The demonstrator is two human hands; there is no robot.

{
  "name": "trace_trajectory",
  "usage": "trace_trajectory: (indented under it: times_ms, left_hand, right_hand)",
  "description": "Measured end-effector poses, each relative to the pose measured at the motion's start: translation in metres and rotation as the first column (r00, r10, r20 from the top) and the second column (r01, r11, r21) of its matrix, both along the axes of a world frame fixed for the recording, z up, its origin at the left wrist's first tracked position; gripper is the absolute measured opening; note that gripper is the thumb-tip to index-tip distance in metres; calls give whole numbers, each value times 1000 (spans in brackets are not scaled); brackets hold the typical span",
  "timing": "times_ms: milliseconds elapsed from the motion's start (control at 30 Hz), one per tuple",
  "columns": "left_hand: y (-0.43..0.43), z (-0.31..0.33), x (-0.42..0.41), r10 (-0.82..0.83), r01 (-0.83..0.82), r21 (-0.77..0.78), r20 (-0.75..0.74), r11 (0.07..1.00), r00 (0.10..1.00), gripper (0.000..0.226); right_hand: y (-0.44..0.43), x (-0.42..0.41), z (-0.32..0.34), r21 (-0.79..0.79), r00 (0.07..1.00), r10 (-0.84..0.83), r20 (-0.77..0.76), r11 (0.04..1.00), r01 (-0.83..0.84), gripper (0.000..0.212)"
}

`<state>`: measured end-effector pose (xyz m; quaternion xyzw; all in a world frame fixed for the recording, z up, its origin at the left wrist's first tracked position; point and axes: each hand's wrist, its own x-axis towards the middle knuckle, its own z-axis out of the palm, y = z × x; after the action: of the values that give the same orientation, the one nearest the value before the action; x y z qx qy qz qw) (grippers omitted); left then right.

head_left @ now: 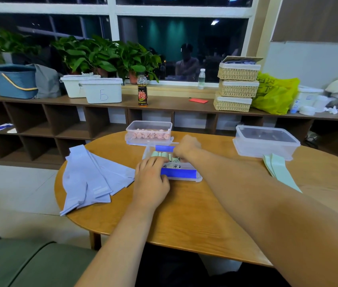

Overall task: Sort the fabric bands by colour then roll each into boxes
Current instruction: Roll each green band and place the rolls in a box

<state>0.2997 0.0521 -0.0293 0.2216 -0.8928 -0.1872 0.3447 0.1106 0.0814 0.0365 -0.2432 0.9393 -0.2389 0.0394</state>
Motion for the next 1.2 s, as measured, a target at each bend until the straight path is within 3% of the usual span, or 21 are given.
trace_trajectory:
  times_ms: [467,867,1033,1200]
  left_hand:
    - [2,1,0,9,-9,-2,9,1000,1000,50]
    - [3,1,0,0,0,13,9,1000,1000,48]
    - [1,-1,0,-3,3,-2,9,1000,1000,48]
    - [7,1,0,7,-8,-77,-13,997,1000,44]
  right_hand:
    - [2,-4,2,-22,990,-30,141,999,33,23]
    - [15,-1,9,140,992,62,-109,989,-47,17]
    - [23,-2,13,32,984,118,-136,993,-115,22]
    - [76,6,12,-264,965,210,-155,933,-245,17]
